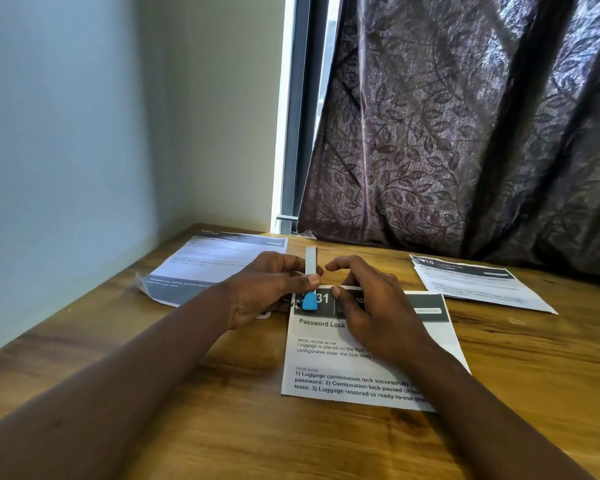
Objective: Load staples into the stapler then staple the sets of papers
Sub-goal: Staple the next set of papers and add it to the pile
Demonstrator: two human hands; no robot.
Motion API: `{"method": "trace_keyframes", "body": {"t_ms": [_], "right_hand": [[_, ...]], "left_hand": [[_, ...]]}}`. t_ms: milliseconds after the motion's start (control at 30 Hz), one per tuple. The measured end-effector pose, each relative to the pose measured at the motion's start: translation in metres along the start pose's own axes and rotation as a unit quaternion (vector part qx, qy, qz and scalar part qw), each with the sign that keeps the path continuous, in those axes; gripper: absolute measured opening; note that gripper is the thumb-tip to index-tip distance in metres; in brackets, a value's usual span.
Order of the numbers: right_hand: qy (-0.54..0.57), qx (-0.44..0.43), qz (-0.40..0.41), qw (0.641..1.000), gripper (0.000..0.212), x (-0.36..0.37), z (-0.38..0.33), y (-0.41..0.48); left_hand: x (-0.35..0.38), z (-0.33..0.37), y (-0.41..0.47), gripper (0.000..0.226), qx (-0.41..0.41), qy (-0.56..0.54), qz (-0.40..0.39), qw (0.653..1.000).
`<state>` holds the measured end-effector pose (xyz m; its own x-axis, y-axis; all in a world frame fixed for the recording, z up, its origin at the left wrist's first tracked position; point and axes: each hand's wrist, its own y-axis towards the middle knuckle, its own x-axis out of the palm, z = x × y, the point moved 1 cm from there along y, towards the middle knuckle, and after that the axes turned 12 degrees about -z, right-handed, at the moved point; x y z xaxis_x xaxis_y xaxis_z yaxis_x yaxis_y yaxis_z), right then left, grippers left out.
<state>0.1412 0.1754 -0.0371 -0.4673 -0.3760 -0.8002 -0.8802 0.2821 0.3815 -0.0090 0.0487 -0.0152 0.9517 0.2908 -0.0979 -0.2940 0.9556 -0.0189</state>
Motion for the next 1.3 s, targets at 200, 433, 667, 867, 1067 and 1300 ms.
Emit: {"method": "trace_keyframes", "body": {"t_ms": [200, 433, 667, 867, 1067, 1300], "right_hand": [[-0.006, -0.001, 0.007, 1.0, 0.035, -0.001, 0.005, 0.001], [-0.002, -0.014, 0.008, 1.0, 0.031, -0.001, 0.005, 0.003], [-0.003, -0.026, 0.021, 0.999, 0.026, -0.003, 0.006, 0.002], [-0.031, -0.015, 0.043, 0.998, 0.02, -0.005, 0.004, 0.004], [-0.042, -0.023, 0.099, 0.994, 0.021, -0.01, 0.002, 0.003], [-0.076, -0.011, 0.148, 0.986, 0.021, -0.015, 0.005, 0.003]], "left_hand": [[0.011, -0.001, 0.005, 0.017, 0.012, -0.043, 0.018, 0.999], [0.015, -0.004, 0.008, 0.022, 0.014, -0.03, 0.048, 0.998], [0.005, 0.002, 0.004, 0.027, 0.102, -0.073, 0.081, 0.989], [-0.026, -0.005, 0.006, 0.02, 0.135, 0.228, 0.24, 0.934], [-0.025, -0.004, -0.001, 0.053, 0.011, 0.482, 0.156, 0.862], [-0.01, 0.0, -0.004, 0.048, 0.007, 0.497, 0.152, 0.854]]}}
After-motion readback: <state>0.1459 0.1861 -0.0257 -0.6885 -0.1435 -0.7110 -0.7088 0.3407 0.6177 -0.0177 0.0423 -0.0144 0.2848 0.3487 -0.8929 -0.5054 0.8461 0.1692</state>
